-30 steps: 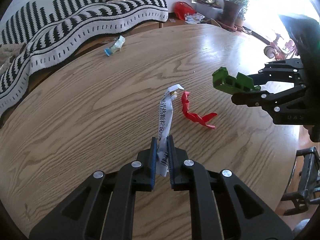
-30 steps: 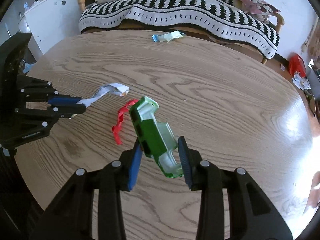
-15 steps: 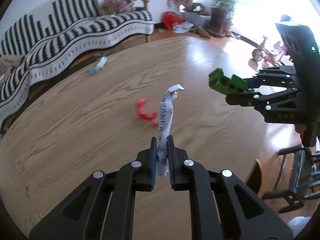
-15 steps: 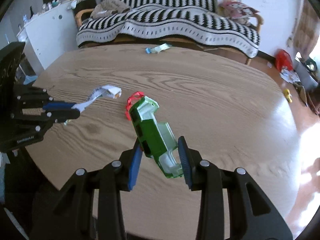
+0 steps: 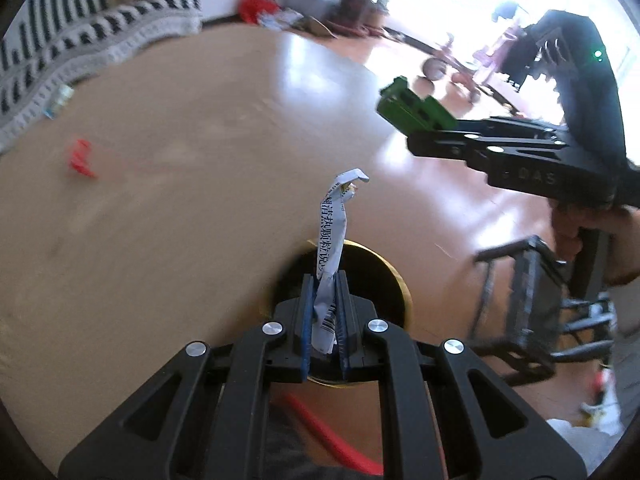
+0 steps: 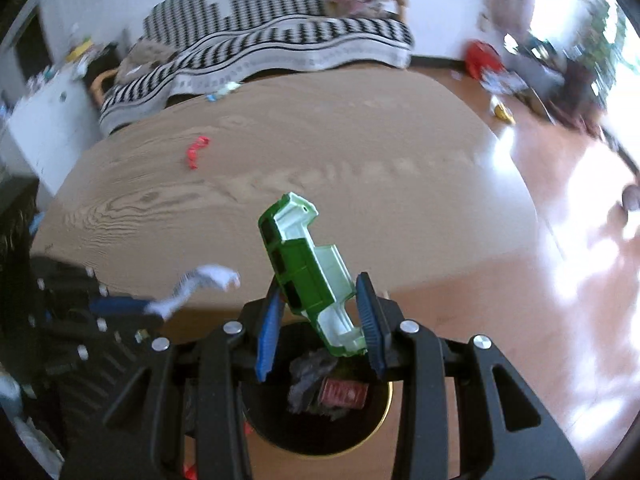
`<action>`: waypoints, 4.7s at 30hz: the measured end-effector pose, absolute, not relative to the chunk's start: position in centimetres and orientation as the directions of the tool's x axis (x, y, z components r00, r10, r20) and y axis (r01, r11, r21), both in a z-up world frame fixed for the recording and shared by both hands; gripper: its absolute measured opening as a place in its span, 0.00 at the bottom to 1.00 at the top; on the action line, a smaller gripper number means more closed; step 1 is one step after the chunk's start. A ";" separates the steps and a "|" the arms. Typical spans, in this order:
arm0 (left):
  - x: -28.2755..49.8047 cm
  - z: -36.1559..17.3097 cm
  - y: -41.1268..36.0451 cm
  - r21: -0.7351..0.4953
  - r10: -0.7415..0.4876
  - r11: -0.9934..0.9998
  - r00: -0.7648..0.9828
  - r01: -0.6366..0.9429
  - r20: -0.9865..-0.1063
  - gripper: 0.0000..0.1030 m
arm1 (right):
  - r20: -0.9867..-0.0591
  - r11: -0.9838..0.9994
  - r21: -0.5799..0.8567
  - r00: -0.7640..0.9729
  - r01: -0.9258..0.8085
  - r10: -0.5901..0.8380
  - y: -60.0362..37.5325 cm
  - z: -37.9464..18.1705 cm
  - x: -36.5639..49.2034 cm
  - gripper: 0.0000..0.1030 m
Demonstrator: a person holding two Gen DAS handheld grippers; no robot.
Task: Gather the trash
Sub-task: 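Carry the white strip and green box over the black bin with both tools, then open both tools to drop the white strip and green box into the bin, then return both tools to the table toward the red ribbon and blue wrapper, then grasp the red ribbon with the right tool while the left tool grasps the blue-white wrapper, then carry the red ribbon and blue-white wrapper over the black bin with both tools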
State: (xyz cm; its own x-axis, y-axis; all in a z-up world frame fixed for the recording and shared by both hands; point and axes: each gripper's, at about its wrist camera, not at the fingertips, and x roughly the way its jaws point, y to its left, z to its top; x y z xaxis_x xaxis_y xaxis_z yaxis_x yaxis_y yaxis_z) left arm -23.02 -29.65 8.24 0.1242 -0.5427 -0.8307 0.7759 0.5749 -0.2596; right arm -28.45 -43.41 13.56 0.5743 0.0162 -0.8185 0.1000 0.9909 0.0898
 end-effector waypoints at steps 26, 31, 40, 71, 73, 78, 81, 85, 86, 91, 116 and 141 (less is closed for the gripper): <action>-25.9 -6.8 -35.1 -0.391 -0.410 0.591 -0.154 0.706 -0.899 0.09 | -0.905 0.789 0.346 0.404 0.507 0.137 -47.7 -4.8 -37.3 0.35; -26.1 -6.6 -35.2 -0.391 -0.410 0.585 -0.156 0.711 -0.899 0.09 | -0.904 0.783 0.351 0.405 0.513 0.139 -47.8 -5.0 -37.0 0.35; -26.3 -7.3 -35.6 -0.298 -0.324 0.631 -0.106 0.717 -0.940 0.38 | -0.899 0.746 0.372 0.414 0.553 0.142 -48.9 -5.5 -37.4 0.91; -6.0 7.2 -11.4 -0.071 -0.234 0.933 0.444 0.352 -0.865 0.94 | -0.780 0.991 0.097 0.626 0.093 0.018 -30.7 8.3 -12.4 0.93; -4.8 6.7 -10.7 -0.057 -0.218 0.934 0.437 0.352 -0.872 0.94 | -0.803 0.995 0.087 0.594 0.055 0.037 -28.8 6.9 -8.7 0.93; -1.7 5.9 -9.6 -0.071 -0.217 0.939 0.419 0.338 -0.882 0.94 | -0.834 1.000 0.029 0.552 0.010 0.018 -25.5 4.6 -2.8 0.93; -1.1 5.2 -9.3 -0.075 -0.217 0.938 0.407 0.337 -0.887 0.94 | -0.840 0.999 0.037 0.542 0.016 0.023 -24.9 4.0 -0.8 0.84; 0.4 4.6 -9.3 -0.072 -0.212 0.939 0.404 0.336 -0.890 0.94 | -0.835 1.000 0.002 0.550 0.008 -0.003 -24.7 3.7 0.3 0.73; 1.0 4.5 -9.4 -0.073 -0.214 0.939 0.406 0.336 -0.889 0.94 | -0.832 1.000 -0.012 0.554 0.006 -0.013 -24.7 3.7 0.4 0.61; 3.1 4.0 -10.0 -0.083 -0.225 0.936 0.399 0.343 -0.889 0.94 | -0.825 0.999 -0.007 0.564 -0.049 0.022 -24.5 4.2 0.5 0.14; 25.9 3.4 -23.5 0.015 -0.254 0.874 0.484 0.485 -0.838 0.93 | -0.745 0.990 0.082 0.666 0.114 -0.015 -30.8 5.6 2.2 0.10; 16.3 10.3 -18.1 0.017 -0.290 0.868 0.535 0.496 -0.794 0.07 | -0.718 0.978 0.149 0.696 0.147 0.005 -30.2 7.6 -0.9 0.10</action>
State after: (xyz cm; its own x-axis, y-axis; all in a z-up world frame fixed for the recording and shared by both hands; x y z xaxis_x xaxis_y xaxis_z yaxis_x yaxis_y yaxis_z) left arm 16.29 -18.11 10.34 0.5348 -0.2900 -0.7937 0.4957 0.8683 0.0167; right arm -0.88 -30.23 7.64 0.6962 0.0047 -0.7178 0.1470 0.9779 0.1489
